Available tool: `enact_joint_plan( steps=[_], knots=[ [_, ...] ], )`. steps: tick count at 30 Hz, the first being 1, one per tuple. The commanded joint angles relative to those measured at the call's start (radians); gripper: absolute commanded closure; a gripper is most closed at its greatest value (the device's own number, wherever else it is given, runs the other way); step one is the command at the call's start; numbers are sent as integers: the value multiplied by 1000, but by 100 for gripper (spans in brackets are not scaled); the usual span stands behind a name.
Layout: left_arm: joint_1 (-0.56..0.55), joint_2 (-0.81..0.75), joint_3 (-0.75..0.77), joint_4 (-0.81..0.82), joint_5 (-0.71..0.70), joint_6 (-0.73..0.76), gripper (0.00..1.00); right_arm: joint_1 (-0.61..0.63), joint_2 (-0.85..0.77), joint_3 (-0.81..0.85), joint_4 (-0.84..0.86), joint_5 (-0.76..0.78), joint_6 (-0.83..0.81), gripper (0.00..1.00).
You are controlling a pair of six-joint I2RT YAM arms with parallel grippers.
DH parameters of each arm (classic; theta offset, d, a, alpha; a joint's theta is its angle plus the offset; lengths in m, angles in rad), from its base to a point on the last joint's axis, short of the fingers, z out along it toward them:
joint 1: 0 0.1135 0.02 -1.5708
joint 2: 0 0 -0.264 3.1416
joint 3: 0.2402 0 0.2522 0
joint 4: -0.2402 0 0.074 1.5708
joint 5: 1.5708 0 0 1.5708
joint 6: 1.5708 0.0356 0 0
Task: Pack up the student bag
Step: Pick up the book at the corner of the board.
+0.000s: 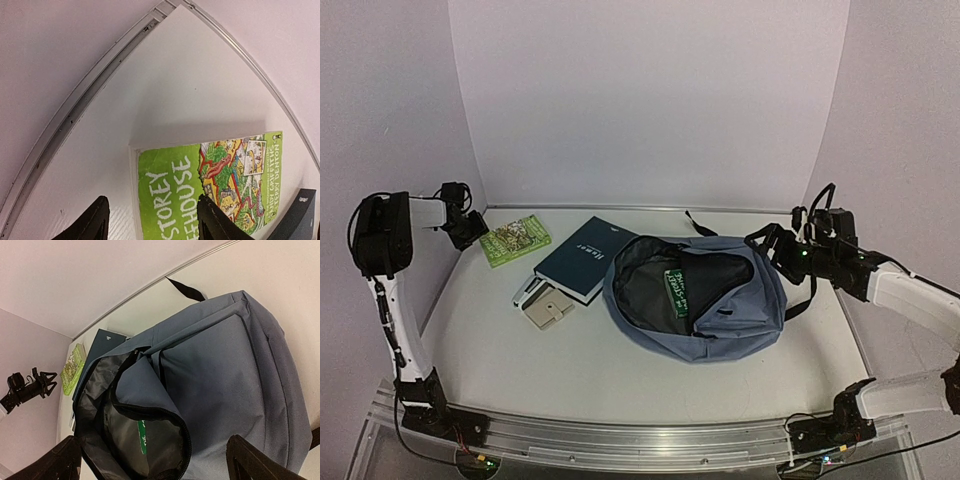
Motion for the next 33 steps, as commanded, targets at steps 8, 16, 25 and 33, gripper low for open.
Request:
enact_joint_plan(
  steps=[8, 16, 25, 33],
  knots=[
    [25, 173, 230, -74, 51, 77, 39, -3, -22, 41, -5, -11, -18, 2],
    [24, 234, 288, -117, 98, 72, 43, -3, -29, 45, -12, -7, -19, 6],
    [25, 280, 346, -202, 115, 50, 63, -4, -44, 52, -23, 0, -18, 11],
    [25, 243, 279, -195, 171, 26, 93, -3, -53, 60, -34, 7, -20, 12]
  ],
)
